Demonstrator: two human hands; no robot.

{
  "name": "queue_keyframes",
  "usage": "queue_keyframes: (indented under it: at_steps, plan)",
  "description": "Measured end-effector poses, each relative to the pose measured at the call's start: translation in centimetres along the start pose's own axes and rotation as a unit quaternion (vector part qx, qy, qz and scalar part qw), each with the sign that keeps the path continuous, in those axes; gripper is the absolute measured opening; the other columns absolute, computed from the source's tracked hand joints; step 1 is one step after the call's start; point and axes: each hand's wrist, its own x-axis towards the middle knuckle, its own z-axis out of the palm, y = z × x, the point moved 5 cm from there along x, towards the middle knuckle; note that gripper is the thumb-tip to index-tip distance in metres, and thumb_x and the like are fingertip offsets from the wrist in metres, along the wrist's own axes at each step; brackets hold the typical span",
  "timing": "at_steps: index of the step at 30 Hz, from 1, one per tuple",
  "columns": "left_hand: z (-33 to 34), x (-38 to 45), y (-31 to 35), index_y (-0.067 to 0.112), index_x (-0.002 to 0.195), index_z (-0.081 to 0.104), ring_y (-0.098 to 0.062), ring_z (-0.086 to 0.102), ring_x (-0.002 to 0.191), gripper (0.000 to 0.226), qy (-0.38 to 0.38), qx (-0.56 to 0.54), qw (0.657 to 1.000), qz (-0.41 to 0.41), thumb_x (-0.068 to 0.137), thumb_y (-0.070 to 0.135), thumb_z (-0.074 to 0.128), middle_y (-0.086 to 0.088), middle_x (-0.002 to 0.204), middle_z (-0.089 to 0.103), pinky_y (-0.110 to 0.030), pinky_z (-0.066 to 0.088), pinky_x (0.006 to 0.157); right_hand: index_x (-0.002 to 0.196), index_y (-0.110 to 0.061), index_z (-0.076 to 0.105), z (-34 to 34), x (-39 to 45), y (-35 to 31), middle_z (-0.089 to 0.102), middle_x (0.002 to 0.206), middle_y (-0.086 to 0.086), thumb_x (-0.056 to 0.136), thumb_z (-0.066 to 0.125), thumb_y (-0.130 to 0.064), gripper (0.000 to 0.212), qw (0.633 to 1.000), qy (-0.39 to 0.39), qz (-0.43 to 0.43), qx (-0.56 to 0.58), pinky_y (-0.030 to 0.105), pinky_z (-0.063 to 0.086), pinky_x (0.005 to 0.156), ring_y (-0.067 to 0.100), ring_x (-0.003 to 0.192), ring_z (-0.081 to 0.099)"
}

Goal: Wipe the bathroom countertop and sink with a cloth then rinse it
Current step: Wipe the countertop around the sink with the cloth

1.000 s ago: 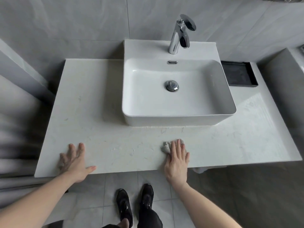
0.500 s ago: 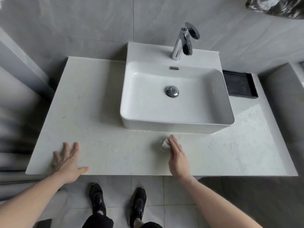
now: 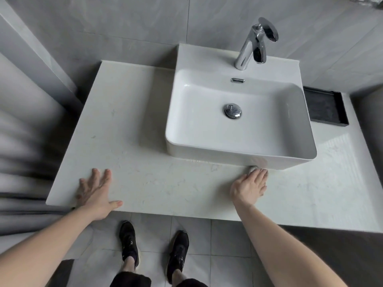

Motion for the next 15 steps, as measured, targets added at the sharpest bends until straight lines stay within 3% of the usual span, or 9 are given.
queue_keyframes:
  at_steps: [5, 9, 12, 15]
  plan:
    - [-0.1, -0.1, 0.0, 0.038, 0.156, -0.023, -0.046, -0.015, 0.152, 0.12, 0.0, -0.004, 1.0, -0.002, 0.083, 0.063, 0.069, 0.0, 0.164, -0.033, -0.059, 0.015, 0.122, 0.163, -0.004, 0.022, 4.7, -7.3, -6.0, 0.009, 0.173, 0.014, 0.096, 0.033, -0.017, 0.069, 0.995, -0.049, -0.088, 0.007, 0.051, 0.004, 0.128, 0.03, 0.161, 0.002]
    - [-0.2, -0.1, 0.0, 0.038, 0.156, -0.021, -0.046, -0.015, 0.152, 0.119, 0.004, -0.007, 1.0, -0.001, 0.083, 0.062, 0.07, 0.0, 0.164, -0.032, -0.06, 0.016, 0.122, 0.165, -0.01, 0.007, 7.6, -12.8, -9.8, -0.007, 0.173, 0.007, 0.078, 0.043, 0.004, 0.096, 0.958, -0.124, -0.257, -0.04, 0.045, -0.01, 0.128, 0.026, 0.16, -0.014]
    - [-0.2, -0.1, 0.0, 0.037, 0.157, -0.021, -0.046, -0.015, 0.152, 0.12, 0.003, -0.004, 1.0, 0.001, 0.082, 0.062, 0.07, 0.0, 0.164, -0.032, -0.06, 0.015, 0.121, 0.166, -0.013, 0.012, 8.5, -14.8, -11.0, -0.003, 0.174, 0.002, 0.081, 0.04, 0.009, 0.092, 0.912, -0.192, -0.361, -0.046, 0.046, 0.0, 0.131, 0.018, 0.16, -0.013]
    - [-0.2, -0.1, 0.0, 0.037, 0.157, -0.02, -0.046, -0.015, 0.151, 0.12, 0.004, -0.009, 1.0, 0.003, 0.082, 0.061, 0.071, 0.0, 0.164, -0.031, -0.061, 0.016, 0.121, 0.164, -0.013, 0.027, 6.6, -13.7, -10.3, 0.016, 0.173, 0.001, 0.077, 0.038, 0.009, 0.09, 0.902, -0.22, -0.371, 0.024, 0.041, 0.012, 0.13, 0.014, 0.161, 0.006]
